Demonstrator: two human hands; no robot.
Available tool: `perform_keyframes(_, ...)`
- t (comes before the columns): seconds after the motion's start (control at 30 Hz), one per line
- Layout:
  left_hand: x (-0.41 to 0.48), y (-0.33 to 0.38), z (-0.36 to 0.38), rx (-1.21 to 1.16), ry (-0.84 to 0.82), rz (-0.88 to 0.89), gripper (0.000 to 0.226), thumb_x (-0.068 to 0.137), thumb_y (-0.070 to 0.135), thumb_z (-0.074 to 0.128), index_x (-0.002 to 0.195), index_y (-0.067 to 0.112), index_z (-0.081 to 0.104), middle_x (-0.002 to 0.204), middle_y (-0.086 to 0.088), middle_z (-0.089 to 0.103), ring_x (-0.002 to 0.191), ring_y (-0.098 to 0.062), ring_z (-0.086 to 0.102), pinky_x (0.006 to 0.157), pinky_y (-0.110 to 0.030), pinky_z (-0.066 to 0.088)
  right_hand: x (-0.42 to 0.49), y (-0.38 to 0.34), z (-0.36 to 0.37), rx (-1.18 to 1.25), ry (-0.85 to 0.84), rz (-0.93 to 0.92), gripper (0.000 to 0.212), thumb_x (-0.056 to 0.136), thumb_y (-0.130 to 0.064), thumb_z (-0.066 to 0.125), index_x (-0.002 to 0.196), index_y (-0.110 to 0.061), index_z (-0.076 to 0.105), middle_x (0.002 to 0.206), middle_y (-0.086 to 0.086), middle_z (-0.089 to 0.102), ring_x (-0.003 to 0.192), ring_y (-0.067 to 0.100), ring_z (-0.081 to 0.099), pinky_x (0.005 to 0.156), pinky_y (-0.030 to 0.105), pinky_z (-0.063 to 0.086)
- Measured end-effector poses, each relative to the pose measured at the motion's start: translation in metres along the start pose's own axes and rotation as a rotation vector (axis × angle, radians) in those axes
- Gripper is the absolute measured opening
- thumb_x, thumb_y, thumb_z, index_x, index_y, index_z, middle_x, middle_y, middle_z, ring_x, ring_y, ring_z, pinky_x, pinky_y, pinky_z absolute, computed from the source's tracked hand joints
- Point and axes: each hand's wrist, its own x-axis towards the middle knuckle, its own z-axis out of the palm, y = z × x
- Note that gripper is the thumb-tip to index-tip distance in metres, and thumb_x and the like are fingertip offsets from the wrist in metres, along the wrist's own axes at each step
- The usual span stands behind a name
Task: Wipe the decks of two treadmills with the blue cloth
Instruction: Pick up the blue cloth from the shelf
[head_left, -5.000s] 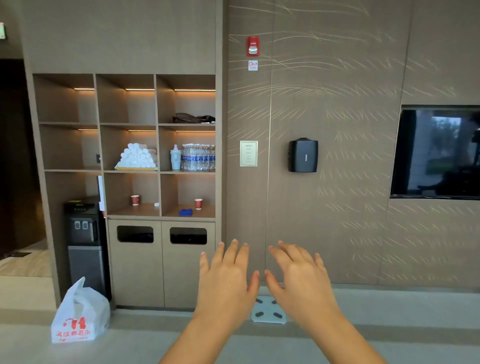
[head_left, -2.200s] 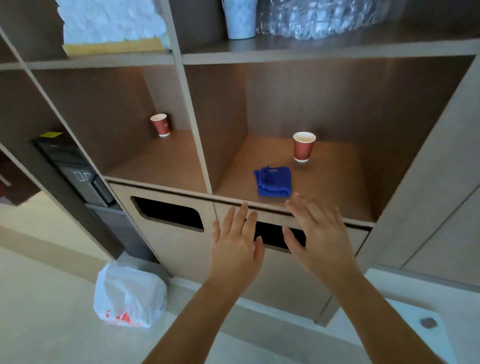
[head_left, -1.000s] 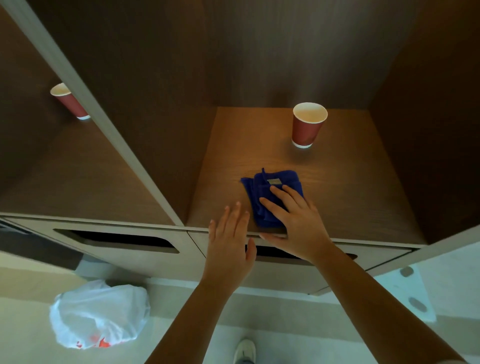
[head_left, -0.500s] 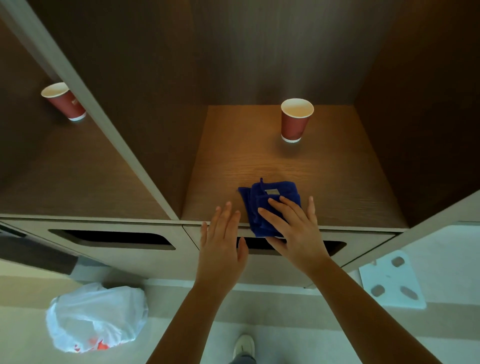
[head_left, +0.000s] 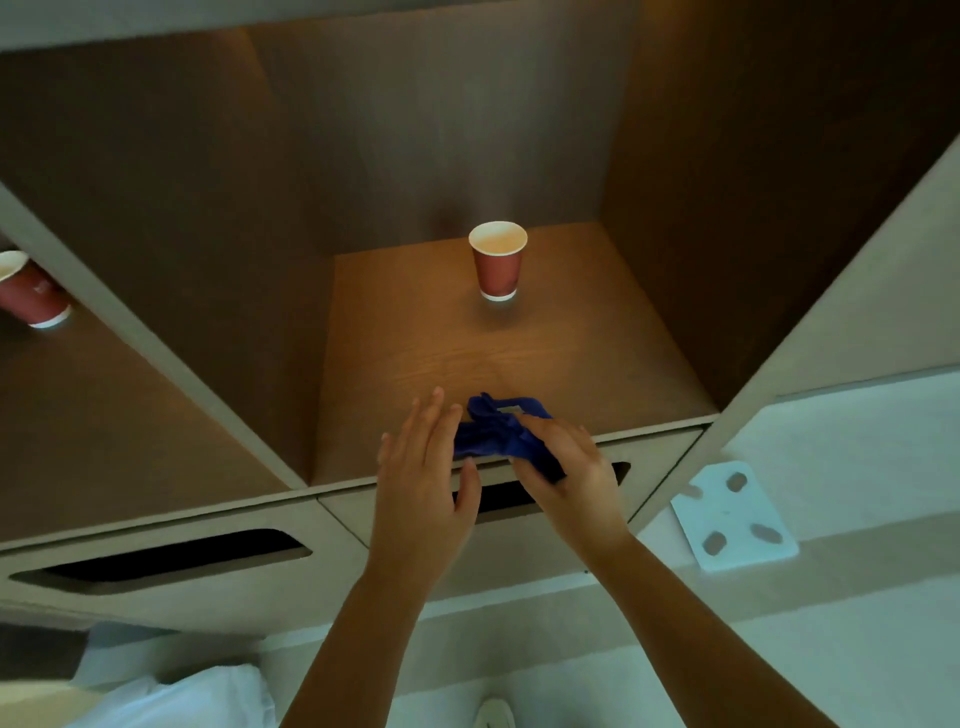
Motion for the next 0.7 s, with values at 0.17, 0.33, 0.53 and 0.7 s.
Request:
perform_keyframes(0.17,0.018,0.028,0.009,-0.071,-0.063,0.158,0.05,0.087,0.03,0.038,0.13,0.008,0.048,0.141,-0.009,0.044,0.132,-0.022,0.035,0.104,-0.05,0.031,-0.006,-0.008,-0.031,0.06,0.147,0.157,0.03,0.083,-0.027,0.056,0.108,-0.012,0.062,0.086,-0.01,0.06,0.074,-0.001,0.054,0.065,0.007,0.043)
perform_keyframes(0.33,0.031,0.064,0.034,-0.182,-0.136,0.343,0.046,0.089,0.028,0.04,0.131,0.01,0.044,0.139,-0.012,0.045,0.13,-0.027,0.04,0.094,-0.058,0.041,-0.023,-0.003,-0.078,0.076,0.271,0.337,0.029,0.082,-0.028,0.061,0.11,-0.032,0.056,0.093,-0.021,0.061,0.083,0.002,0.062,0.071,0.017,0.052)
perform_keyframes(0.53,0.025,0.146,0.076,-0.257,-0.164,0.611,0.043,0.09,0.023,0.041,0.132,0.011,0.041,0.139,-0.011,0.046,0.131,-0.025,0.038,0.097,-0.057,0.039,-0.069,0.007,-0.158,0.004,0.392,0.525,0.032,0.079,-0.024,0.06,0.106,-0.039,0.055,0.096,-0.027,0.06,0.09,-0.008,0.059,0.075,0.007,0.045)
perform_keyframes(0.7,-0.004,0.241,0.111,-0.191,-0.19,0.761,0.041,0.087,0.022,0.04,0.122,0.006,0.054,0.132,-0.014,0.053,0.125,-0.033,0.046,0.096,-0.056,0.036,-0.129,0.012,-0.245,-0.07,0.579,0.659,0.032,0.082,-0.011,0.068,0.105,-0.033,0.063,0.095,-0.03,0.061,0.091,-0.008,0.058,0.077,0.005,0.042)
